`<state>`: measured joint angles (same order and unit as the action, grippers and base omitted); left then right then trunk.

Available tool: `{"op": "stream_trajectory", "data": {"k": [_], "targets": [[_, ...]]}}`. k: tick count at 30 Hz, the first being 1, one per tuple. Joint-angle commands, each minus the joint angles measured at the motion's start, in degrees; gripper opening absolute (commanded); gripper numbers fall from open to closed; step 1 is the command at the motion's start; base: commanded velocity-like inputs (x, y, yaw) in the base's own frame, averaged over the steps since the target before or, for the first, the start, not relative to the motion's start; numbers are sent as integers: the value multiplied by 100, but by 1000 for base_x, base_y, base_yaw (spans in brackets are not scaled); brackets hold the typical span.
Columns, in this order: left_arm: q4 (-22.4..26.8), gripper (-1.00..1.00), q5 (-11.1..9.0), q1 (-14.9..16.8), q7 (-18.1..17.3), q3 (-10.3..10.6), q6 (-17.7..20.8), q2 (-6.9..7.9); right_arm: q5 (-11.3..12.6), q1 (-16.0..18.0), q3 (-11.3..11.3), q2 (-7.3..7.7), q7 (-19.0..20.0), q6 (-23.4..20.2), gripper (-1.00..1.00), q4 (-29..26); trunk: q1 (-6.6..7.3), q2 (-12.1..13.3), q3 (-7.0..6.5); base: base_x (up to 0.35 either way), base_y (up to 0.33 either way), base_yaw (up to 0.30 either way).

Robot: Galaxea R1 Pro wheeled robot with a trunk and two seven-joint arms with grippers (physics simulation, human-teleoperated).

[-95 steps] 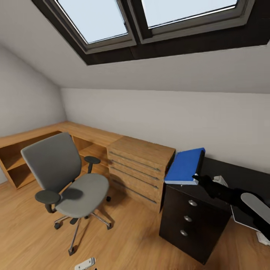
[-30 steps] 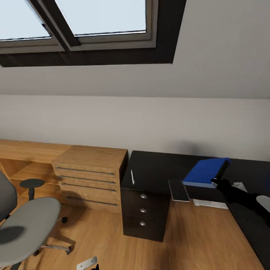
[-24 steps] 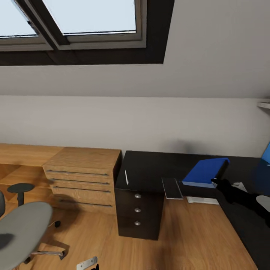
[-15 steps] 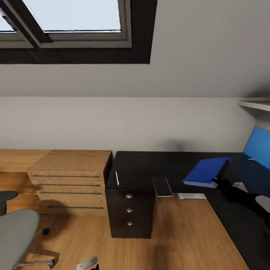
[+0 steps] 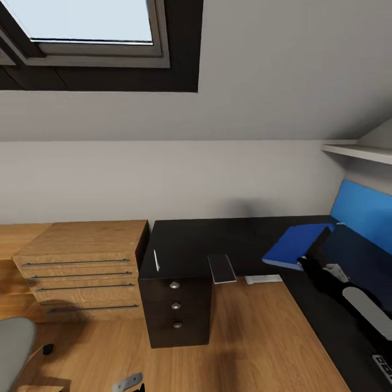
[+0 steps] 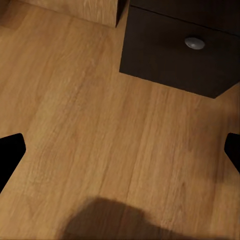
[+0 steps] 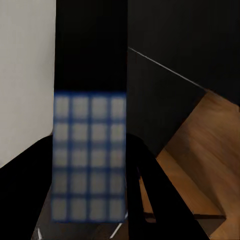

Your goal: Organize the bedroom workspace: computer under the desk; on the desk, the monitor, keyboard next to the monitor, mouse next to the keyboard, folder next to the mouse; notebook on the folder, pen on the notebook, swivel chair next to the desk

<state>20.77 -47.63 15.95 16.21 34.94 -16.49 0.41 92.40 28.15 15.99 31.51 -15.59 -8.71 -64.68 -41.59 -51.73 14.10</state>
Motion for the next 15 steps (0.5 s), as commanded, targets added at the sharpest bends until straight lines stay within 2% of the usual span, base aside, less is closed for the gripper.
{"op": "stream_trajectory", "data": {"k": [1, 2, 4, 5, 7, 8, 9, 10, 12, 13, 15], "targets": [[7, 100, -36, 5, 40, 48, -21, 4, 9, 6, 10, -55, -34, 60, -100, -4, -1, -6, 8, 0, 0, -7], [8, 100, -32, 5, 40, 48, -21, 2, -25, 11, 4, -432, -64, 850, -100, 31, -1, -6, 8, 0, 0, -1], [9, 100, -32, 8, 40, 48, -21, 1, -15, 14, -119, -1034, -97, 1945, -100, 288, -1, -6, 8, 0, 0, 0], [8, 100, -33, 7, 40, 48, -21, 0, -13, 14, -171, -1123, -105, 2078, -100, 345, -1, -6, 8, 0, 0, 0], [9, 100, -33, 6, 40, 48, -21, -4, -7, 15, -470, -1411, -142, 2403, -100, 539, -1, -6, 8, 0, 0, 0], [8, 100, -34, 6, 40, 48, -21, -2, -6, 15, -566, -1478, -153, 2450, -100, 574, -1, -6, 8, 0, 0, 0], [9, 100, -35, 5, 40, 48, -21, -4, -4, 15, -774, -1610, -173, 2517, -100, 623, -1, -6, 8, 0, 0, 0], [8, 100, -35, 5, 40, 48, -21, -4, -4, 15, -884, -1676, -182, 2541, -100, 641, -1, -6, 8, 0, 0, 0], [8, 100, -34, 5, 40, 48, -21, -5, -3, 15, -1350, -1903, -199, 2606, -100, 682, -1, -6, 8, 0, 0, 0], [10, 100, -34, 7, 40, 48, -21, -6, -3, 15, -1563, -1994, -204, 2632, -100, 693, -1, -6, 8, 0, 0, 0], [10, 100, -31, 6, 40, 48, -21, -6, -3, 15, -1731, -2074, -208, 2651, -100, 699, -1, -6, 8, 0, 0, 0]]}}
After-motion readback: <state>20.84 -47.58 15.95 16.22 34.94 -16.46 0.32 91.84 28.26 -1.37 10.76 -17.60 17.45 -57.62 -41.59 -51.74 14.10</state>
